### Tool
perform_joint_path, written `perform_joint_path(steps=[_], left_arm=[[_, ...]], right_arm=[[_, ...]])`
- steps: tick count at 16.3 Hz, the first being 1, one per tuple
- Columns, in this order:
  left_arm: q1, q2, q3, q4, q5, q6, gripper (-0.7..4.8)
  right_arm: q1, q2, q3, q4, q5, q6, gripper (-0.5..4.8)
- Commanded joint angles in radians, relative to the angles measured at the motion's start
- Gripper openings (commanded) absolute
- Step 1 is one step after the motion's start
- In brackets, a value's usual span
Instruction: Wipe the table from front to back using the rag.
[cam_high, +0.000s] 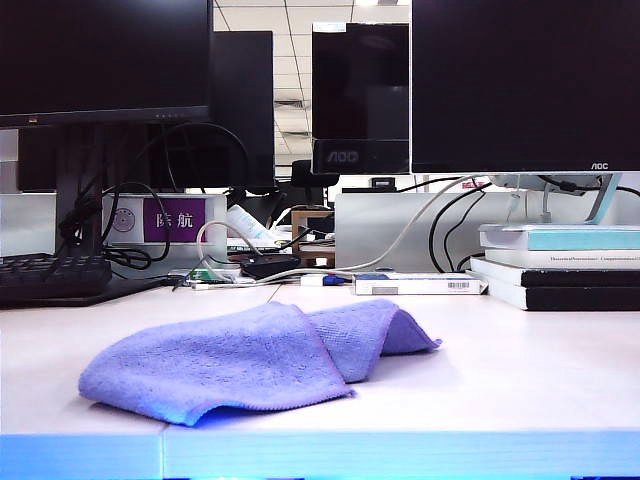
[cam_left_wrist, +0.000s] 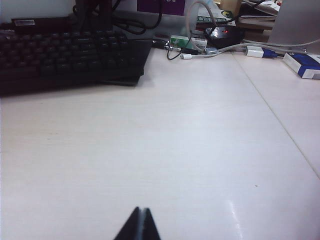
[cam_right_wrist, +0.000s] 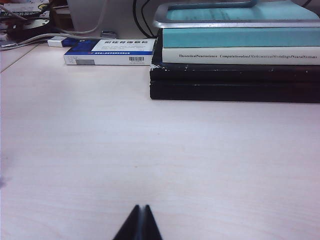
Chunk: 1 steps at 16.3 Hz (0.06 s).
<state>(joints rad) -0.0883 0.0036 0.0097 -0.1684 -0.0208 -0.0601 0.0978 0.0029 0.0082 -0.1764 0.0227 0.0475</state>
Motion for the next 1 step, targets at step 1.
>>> perform_joint_path(steps=[1], left_arm=[[0.002, -0.002, -0.002, -0.018, 0.002, 0.000, -0.04]], right_arm=[[0.000, -0.001, -0.007, 0.006, -0.002, 0.001, 0.04]])
